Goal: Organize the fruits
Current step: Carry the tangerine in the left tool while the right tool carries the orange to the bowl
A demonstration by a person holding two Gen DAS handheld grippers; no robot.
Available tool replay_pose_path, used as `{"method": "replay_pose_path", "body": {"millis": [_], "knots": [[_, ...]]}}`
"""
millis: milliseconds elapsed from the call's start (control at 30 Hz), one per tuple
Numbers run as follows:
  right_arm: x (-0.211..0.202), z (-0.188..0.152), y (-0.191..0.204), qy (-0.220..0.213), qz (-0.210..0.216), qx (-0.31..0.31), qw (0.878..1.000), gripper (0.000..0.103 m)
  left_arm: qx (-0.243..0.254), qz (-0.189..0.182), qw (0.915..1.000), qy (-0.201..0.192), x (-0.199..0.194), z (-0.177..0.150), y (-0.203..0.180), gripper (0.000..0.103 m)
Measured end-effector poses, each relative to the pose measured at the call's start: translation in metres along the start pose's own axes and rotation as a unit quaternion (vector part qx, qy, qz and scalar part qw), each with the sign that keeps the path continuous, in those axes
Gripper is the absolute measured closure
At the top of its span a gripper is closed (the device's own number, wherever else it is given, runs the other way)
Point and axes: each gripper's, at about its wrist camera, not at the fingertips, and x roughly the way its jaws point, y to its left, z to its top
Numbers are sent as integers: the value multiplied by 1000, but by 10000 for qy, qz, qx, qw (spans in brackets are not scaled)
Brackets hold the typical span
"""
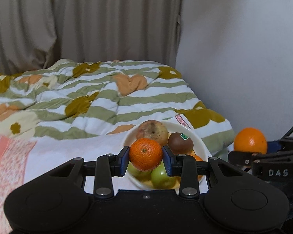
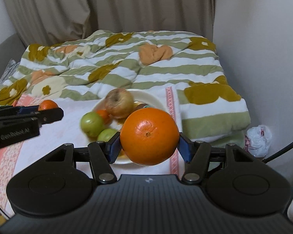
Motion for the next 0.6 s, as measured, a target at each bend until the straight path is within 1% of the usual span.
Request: {"method": "replay_pose_path", "body": {"millis": [100, 267, 367, 433, 600], "knots": [[11, 8, -11, 15, -103, 133, 9999, 28, 258, -22, 9996, 66, 25, 6, -10, 63], [28, 17, -27, 102, -204, 328, 9992, 28, 637, -60, 9974, 329, 66, 9, -23, 63], [37, 21, -34, 153, -245, 455, 9985, 28, 772, -134, 9955, 537, 89, 8, -27, 63], [43, 23, -38, 188, -260, 500, 9982, 28, 854, -115, 9943, 634, 101, 7, -29, 63], [57, 23, -46, 323, -303, 618, 9971, 28, 866, -171, 9925, 846, 118, 6, -30, 63]]}}
